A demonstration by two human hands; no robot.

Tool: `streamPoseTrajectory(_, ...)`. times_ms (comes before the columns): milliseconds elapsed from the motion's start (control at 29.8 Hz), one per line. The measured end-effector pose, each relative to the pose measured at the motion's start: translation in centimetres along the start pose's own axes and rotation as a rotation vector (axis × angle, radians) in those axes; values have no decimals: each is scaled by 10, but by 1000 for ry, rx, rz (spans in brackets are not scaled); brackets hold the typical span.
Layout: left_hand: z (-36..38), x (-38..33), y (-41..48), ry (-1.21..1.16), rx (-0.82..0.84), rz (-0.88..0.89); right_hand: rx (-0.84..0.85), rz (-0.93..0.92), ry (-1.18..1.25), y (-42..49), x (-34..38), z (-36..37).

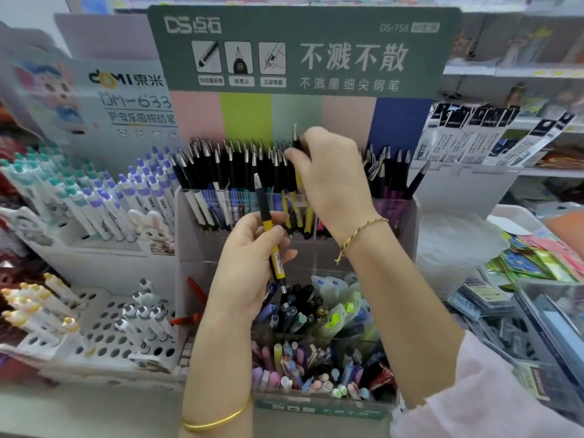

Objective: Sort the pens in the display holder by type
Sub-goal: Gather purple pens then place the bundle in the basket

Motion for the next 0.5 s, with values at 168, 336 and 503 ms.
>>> streamPoseTrajectory(168, -3, -1, 3, 10, -38, 52, 167, 77, -243, -7, -5, 11)
streamPoseTrajectory(336, -6, -1, 4, -32, -98, 57, 57, 111, -120, -13, -4, 5)
streamPoseTrajectory(503, -4, -3, 3, 5, -56, 95, 184, 210, 355, -27, -1, -11)
Point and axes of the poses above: each hand's wrist, its own y-axis towards the middle knuckle, its own z-axis out of the palm, x = y × z, the point moved 2 cm from there along y, towards the middle knuckle, and after that the axes turned 8 degrees about -x, right-handed, at the moved point
